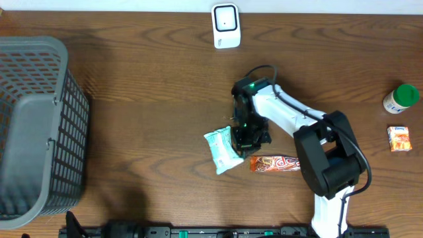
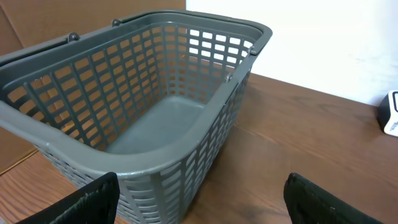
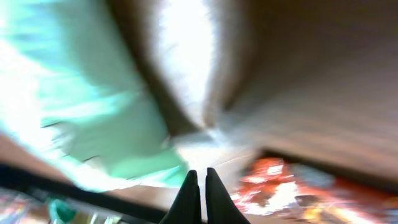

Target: Scan the item barcode

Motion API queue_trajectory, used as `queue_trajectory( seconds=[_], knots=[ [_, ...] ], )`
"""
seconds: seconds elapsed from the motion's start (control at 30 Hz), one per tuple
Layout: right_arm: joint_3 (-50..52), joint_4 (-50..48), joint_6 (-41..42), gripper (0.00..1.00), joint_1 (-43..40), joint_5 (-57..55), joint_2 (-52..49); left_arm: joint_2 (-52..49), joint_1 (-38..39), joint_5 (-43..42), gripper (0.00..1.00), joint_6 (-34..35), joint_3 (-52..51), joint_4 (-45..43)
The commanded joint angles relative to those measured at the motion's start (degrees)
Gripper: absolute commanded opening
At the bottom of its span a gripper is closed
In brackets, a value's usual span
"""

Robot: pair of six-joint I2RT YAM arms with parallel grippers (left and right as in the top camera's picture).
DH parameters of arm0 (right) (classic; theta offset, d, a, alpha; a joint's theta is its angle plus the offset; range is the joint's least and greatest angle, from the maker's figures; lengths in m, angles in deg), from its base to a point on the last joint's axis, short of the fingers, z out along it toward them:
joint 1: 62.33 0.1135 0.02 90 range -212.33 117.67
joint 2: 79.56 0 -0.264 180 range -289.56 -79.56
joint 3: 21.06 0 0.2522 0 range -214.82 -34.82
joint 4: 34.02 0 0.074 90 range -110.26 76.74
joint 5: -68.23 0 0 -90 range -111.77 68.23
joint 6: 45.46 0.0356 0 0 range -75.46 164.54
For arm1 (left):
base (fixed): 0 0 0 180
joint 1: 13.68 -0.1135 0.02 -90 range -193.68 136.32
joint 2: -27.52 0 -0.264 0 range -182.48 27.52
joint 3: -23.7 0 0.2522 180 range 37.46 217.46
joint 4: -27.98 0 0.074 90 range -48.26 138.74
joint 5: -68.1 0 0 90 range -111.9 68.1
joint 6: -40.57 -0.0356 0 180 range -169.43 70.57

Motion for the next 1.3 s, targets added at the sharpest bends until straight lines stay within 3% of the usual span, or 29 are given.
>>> queue_trajectory(
  seconds=[0.0,0.03,0.07,0.13,0.17,0.23,0.27,0.37,0.47,0.53,0.87,0.93,1.13,1.17,1.27],
  knots=[
    [0.31,1.53,-1.60,0.01,1.57,6.69,-0.48,-0.13,-0.24,-0.07,0.85,0.11,0.13,0.07],
    [0.28,2.23,-1.68,0.01,1.55,6.45,-0.44,-0.13,-0.24,-0.07,0.85,0.11,0.11,0.07],
    [0.22,2.36,-2.32,0.13,1.46,6.38,-0.31,-0.13,-0.24,-0.07,0.85,0.11,0.11,0.07],
    [-0.22,3.13,-2.62,0.50,0.96,5.01,-0.13,-0.13,-0.24,-0.07,0.85,0.11,0.13,0.07],
    [-0.66,3.82,-2.62,0.61,0.48,3.96,-0.11,-0.13,-0.24,-0.07,0.85,0.11,0.11,0.07],
    [-1.49,4.68,-2.62,0.94,-0.66,2.08,0.11,-0.13,-0.24,-0.07,0.85,0.11,0.11,0.07],
    [-1.79,4.63,-2.71,0.99,-1.20,1.46,0.28,-0.13,-0.24,-0.07,0.85,0.11,0.11,0.07],
    [-1.92,1.18,-6.60,0.99,-2.73,3.65,0.31,-0.13,-0.24,-0.07,0.85,0.11,0.11,0.07],
    [-0.94,-6.25,-13.05,0.99,-3.19,12.66,0.26,-0.13,-0.24,-0.07,0.85,0.11,0.13,0.07],
    [-0.52,-9.97,-13.16,0.99,-3.13,14.82,0.04,-0.13,-0.24,-0.07,0.85,0.11,0.13,0.07],
    [-0.44,-16.65,-14.71,0.99,-1.25,11.82,-6.29,-0.13,-0.24,-0.07,0.85,0.11,0.11,0.07],
    [-0.44,-16.79,-14.91,0.96,-1.25,11.82,-8.39,-0.13,-0.24,-0.07,0.85,0.11,0.11,0.07],
    [-0.44,-16.17,-17.64,0.08,-1.25,11.43,-11.93,-0.13,-0.24,-0.07,0.84,0.11,0.11,0.26],
    [-0.44,-16.15,-17.64,0.01,-1.31,11.45,-12.00,-0.13,-0.24,-0.07,0.85,0.11,0.13,0.26],
    [-0.72,-15.65,-17.64,0.01,-1.31,12.90,-11.72,-0.13,-0.24,-0.07,0.84,0.11,0.11,0.26]
  ],
)
